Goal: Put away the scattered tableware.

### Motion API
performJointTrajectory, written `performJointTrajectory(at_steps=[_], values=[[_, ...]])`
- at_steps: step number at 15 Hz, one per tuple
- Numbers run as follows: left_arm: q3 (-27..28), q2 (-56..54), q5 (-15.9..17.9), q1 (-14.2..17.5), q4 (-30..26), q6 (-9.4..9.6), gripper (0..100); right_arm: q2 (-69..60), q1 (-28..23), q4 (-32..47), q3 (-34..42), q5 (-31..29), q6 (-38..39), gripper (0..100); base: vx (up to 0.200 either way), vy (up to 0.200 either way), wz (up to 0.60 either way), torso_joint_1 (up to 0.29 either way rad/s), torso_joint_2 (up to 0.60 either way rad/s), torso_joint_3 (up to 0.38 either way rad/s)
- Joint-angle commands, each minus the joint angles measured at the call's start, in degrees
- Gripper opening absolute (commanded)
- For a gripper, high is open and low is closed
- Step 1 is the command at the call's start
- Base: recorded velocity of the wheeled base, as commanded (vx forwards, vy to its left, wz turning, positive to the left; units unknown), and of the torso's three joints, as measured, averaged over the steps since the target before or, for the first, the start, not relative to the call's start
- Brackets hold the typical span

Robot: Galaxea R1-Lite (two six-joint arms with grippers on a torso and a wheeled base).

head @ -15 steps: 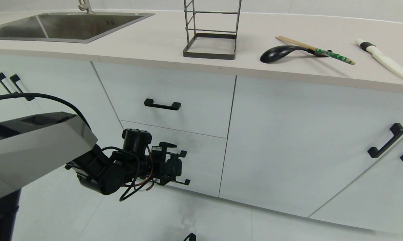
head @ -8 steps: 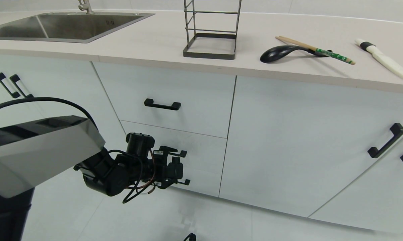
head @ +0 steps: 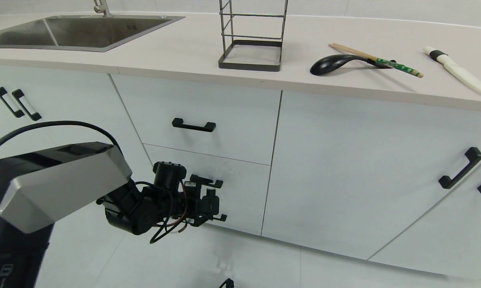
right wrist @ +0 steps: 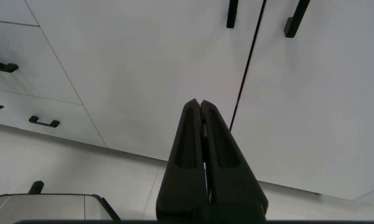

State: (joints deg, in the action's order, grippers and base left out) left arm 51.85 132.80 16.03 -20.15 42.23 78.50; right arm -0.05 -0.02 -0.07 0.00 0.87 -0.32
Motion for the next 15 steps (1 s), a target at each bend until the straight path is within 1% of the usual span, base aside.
performJointTrajectory(at_steps=[1,3,4,9,11,12,13,14,15], values=[[-1.84,0.26,-0.03,-0.15,-0.13,-0.01,100,0.05,0.02,-0.01,0.0,0.01,-0.03,0,0.0,0.0,0.0,0.0,0.0,0.0],[-5.79,-1.58,-0.03,-0.06,0.22,0.17,100,0.05,0.02,-0.01,0.0,0.01,-0.03,0,0.0,0.0,0.0,0.0,0.0,0.0],[-6.85,-2.55,-0.03,0.02,0.31,0.25,100,0.05,0.02,-0.1,0.0,0.01,-0.03,0,0.0,0.0,0.0,0.0,0.0,0.0],[-7.37,-7.38,-0.03,-0.5,0.14,0.25,100,0.05,0.11,-0.01,0.0,0.01,-0.03,0,0.0,0.0,0.0,0.0,0.0,0.0],[-11.24,-11.08,-0.03,-0.59,0.05,0.08,100,0.05,0.02,-0.1,0.0,0.01,-0.03,0,0.0,0.0,0.0,0.0,0.0,0.0],[-14.93,-13.8,0.05,-0.59,0.31,0.08,100,0.05,0.02,-0.01,0.0,0.01,-0.03,0,0.0,0.0,0.0,0.0,0.0,0.0],[-15.55,-14.59,0.05,-0.59,0.31,-0.01,100,0.05,0.11,-0.01,0.0,0.01,0.05,0,0.0,0.0,0.0,0.0,0.0,0.0],[-18.18,-19.86,0.14,-0.94,0.22,-0.27,100,0.05,0.02,-0.1,0.0,0.01,0.05,0,0.0,0.0,0.0,0.0,0.0,0.0],[-19.33,-23.73,0.23,-2.0,-0.39,-0.89,100,0.05,0.02,-0.01,0.0,0.01,-0.03,0,0.0,0.0,0.0,0.0,0.0,0.0]])
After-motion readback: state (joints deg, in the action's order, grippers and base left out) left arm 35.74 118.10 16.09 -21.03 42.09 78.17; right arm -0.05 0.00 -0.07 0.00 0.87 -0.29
